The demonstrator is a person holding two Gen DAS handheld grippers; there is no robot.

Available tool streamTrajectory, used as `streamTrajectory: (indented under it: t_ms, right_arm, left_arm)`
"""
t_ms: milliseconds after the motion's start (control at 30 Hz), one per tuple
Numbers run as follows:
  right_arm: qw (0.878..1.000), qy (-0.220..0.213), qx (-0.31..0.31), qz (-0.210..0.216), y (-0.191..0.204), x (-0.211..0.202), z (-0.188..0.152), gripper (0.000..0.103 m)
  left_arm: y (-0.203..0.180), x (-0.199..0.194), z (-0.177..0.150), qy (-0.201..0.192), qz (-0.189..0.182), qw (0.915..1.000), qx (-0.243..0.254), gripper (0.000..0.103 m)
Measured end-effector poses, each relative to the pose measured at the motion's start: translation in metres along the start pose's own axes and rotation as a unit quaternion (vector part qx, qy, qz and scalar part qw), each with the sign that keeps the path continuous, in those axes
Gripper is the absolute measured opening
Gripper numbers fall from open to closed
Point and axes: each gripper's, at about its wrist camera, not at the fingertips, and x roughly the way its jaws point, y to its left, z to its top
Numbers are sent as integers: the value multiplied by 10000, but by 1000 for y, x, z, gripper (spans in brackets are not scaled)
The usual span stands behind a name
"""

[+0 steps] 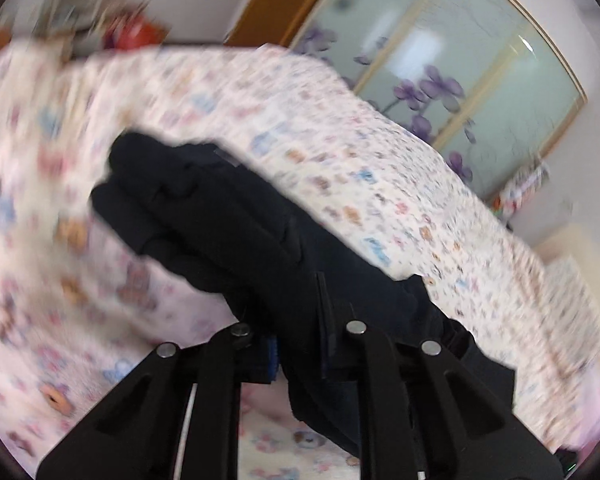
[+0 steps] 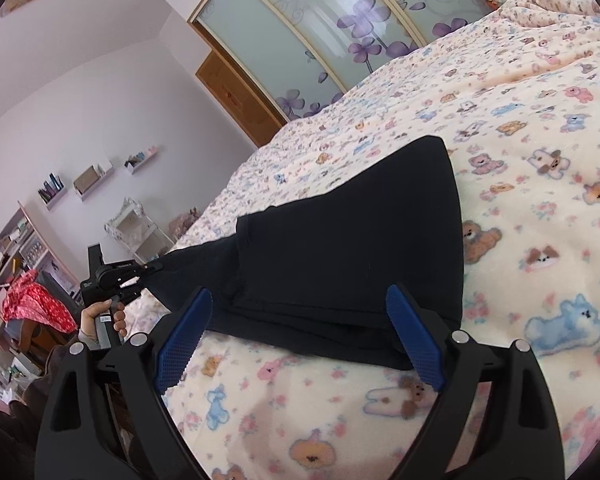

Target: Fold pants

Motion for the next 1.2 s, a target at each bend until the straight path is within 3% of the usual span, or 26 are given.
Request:
streamTrajectory:
  t_ms: [267,433,633,700,833,967,1033,1200]
  right_arm:
    - [9989,-294,287,223,-5,-16,6,91]
    - [9969,-541,479,313,-11,-27,13,91]
    - [9922,-958,759,242,-28,-46,21,91]
    - [9902,-1108,837,132,-33,-54,23,91]
    - [9833,-1456,1078,-138,-48,-70,27,91]
    - [9750,-1666,1442,-286,-68,-82,27,91]
    - [9714,-1705,1626,-303,-77,-85,28,91]
    - [9712,-1676,1664,-318,-81,-82,29,91]
  left_arm:
    - [-95,-23,-2,-367,182,9915,1236,13]
    - [-171,-30,-23,-506,78,9752,2154,13]
    - [-271,-25,-105,-366,-400,9346,3516,13]
    - [-296,-14,-145,-130,-608,9202,3864,13]
    - [-313,16,-212,271,-704,8983,4328,13]
    - [-308,51,-253,893,-730,8928,4355,14]
    - [-308,53,-267,715,-570,8859,4548,14]
    - [-303,42,-260,591,-758,8914,4428,14]
